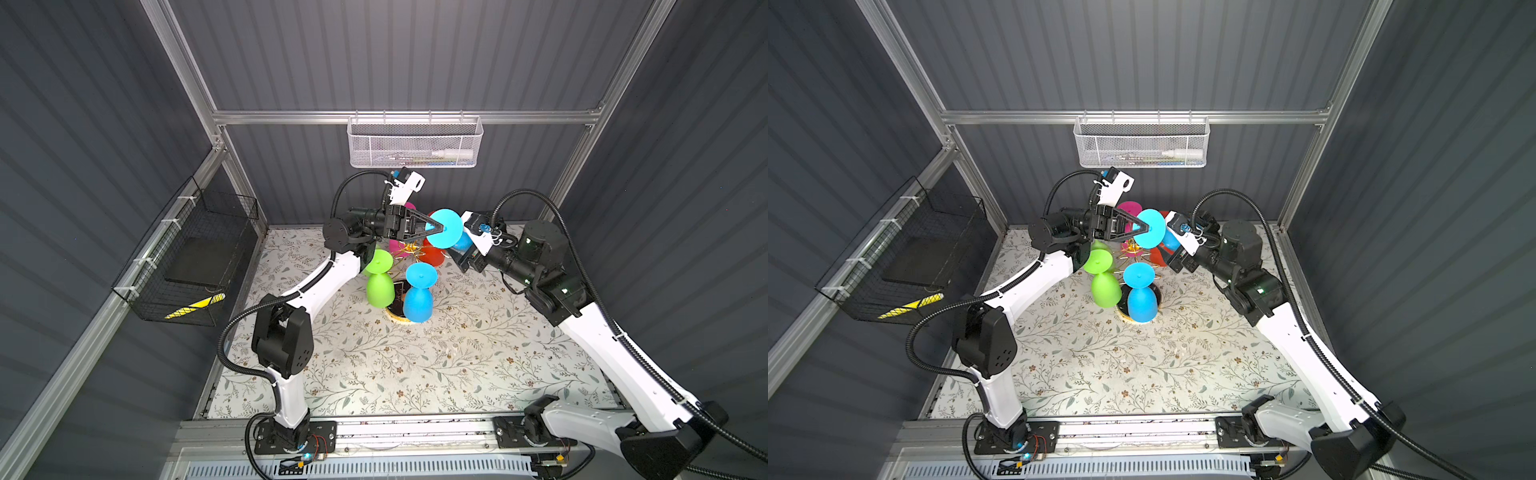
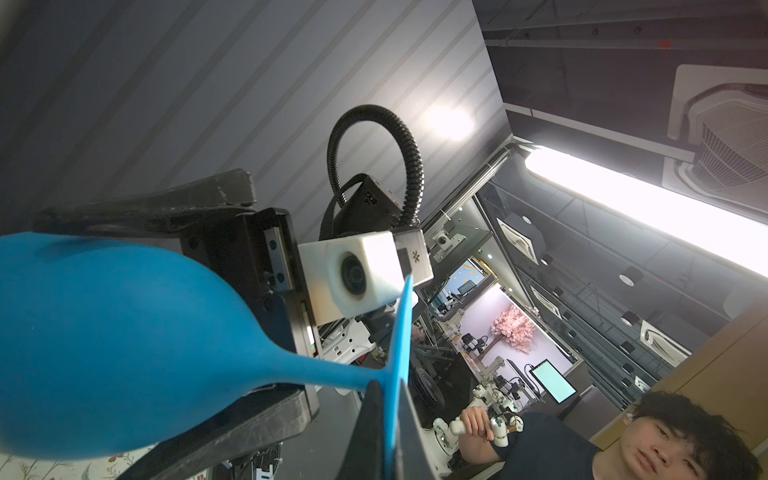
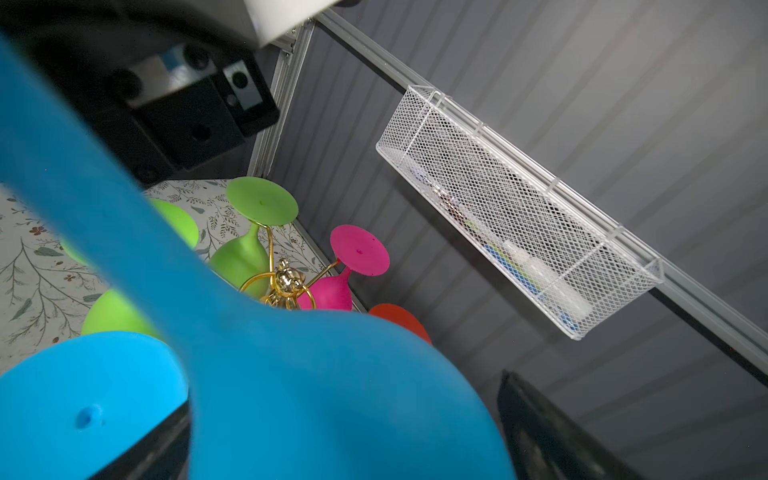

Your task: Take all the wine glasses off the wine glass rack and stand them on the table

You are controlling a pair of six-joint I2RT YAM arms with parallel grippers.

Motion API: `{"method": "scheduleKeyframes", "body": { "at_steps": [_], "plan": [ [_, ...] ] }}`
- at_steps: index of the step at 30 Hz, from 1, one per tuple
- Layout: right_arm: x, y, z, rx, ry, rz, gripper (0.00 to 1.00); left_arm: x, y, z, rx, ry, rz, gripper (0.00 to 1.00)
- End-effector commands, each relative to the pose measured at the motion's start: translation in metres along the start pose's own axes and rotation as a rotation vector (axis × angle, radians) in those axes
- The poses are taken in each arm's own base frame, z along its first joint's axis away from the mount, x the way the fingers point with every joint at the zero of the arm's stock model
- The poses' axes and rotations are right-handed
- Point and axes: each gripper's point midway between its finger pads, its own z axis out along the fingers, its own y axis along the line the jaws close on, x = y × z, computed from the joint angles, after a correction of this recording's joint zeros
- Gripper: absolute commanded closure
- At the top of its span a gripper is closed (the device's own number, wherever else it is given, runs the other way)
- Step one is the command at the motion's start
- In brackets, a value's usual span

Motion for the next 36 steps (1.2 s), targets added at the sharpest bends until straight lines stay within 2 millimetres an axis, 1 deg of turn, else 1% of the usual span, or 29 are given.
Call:
{"method": "scheduleKeyframes", "body": {
  "at_steps": [1,4,6,12,15,18,19,20,21,25,27,31,34,36],
  "plan": [
    [-0.009,-0.009,-0.003,0.026,-0.016,0.009,0.01,0.000,-0.034,0.002,0.029,0.014,0.116,1.00],
    [-0.006,-0.007,-0.003,0.024,-0.009,0.018,0.02,-0.001,-0.035,0.000,0.026,0.010,0.116,1.00],
    [-0.003,-0.007,-0.002,0.026,-0.003,0.025,0.04,-0.002,-0.035,-0.002,0.023,0.003,0.116,1.00],
    [-0.004,-0.005,-0.008,0.021,-0.003,0.052,0.19,-0.004,-0.035,-0.006,0.017,-0.012,0.121,1.00],
    [-0.004,-0.004,-0.012,0.021,-0.006,0.073,0.21,-0.007,-0.035,-0.009,0.016,-0.026,0.125,0.95],
    [-0.001,-0.004,-0.013,0.029,0.008,0.106,0.25,-0.007,-0.034,-0.010,0.015,-0.033,0.127,0.89],
    [0.001,-0.003,-0.013,0.025,0.012,0.117,0.26,-0.007,-0.034,-0.010,0.014,-0.032,0.130,0.86],
    [-0.007,-0.005,-0.022,0.034,-0.011,0.122,0.27,-0.008,-0.034,-0.011,0.013,-0.033,0.132,0.81],
    [-0.008,-0.004,-0.025,0.034,-0.016,0.130,0.29,-0.008,-0.033,-0.011,0.011,-0.033,0.131,0.76],
    [-0.009,-0.003,-0.032,0.035,-0.022,0.170,0.32,-0.008,-0.033,-0.011,0.001,-0.031,0.145,0.63],
    [-0.010,-0.003,-0.036,0.038,-0.024,0.189,0.33,-0.008,-0.032,-0.011,-0.010,-0.034,0.154,0.60],
    [-0.008,-0.003,-0.043,0.048,0.000,0.235,0.35,-0.010,-0.025,-0.014,-0.056,-0.050,0.165,0.57],
    [-0.005,-0.004,-0.048,0.056,0.027,0.277,0.36,-0.012,-0.014,-0.019,-0.121,-0.071,0.181,0.53],
    [-0.003,-0.003,-0.050,0.051,0.048,0.310,0.37,-0.013,-0.004,-0.025,-0.196,-0.093,0.191,0.50]
  ]
}}
